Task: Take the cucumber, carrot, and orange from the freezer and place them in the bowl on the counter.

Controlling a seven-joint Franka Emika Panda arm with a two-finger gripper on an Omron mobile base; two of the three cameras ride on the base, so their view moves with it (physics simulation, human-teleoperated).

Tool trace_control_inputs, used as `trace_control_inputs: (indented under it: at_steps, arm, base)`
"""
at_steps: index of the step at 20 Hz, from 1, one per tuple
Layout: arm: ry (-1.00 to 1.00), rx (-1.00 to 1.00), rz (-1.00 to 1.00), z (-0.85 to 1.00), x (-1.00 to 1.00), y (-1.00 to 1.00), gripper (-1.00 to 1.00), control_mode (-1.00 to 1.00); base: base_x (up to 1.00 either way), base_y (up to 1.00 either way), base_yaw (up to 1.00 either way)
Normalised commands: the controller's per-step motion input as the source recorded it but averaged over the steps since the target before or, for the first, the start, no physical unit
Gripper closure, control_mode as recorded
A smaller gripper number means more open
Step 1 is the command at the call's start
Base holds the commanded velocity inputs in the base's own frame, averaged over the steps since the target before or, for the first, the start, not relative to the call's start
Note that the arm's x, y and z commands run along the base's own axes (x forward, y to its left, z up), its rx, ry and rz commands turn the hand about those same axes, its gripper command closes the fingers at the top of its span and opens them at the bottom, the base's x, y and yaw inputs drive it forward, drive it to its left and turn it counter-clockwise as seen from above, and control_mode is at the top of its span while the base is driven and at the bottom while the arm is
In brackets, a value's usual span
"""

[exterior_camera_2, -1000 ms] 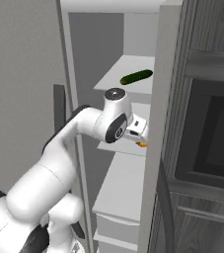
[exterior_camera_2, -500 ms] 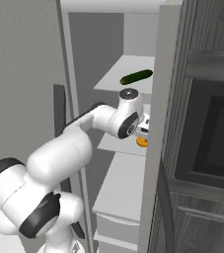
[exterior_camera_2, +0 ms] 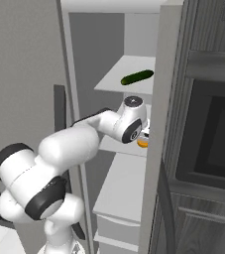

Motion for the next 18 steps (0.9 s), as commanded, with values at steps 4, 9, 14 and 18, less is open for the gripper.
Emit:
trace_control_inputs:
  at_steps: [4, 9, 14, 18]
  arm:
    - [0.0, 0.05, 0.0, -0.17, 0.3, 0.0, -1.0, -1.0]
    - [0.0, 0.0, 0.0, -0.22, 0.28, -0.02, -1.0, -1.0]
    - [0.0, 0.0, 0.0, -0.28, 0.4, -0.12, -1.0, -1.0]
    - [0.0, 0.0, 0.0, -0.3, 0.29, -0.14, 1.0, -1.0]
  base:
    - [0.0, 0.0, 0.0]
    - [0.0, 0.0, 0.0]
    - [0.0, 0.0, 0.0]
    - [0.0, 0.0, 0.0]
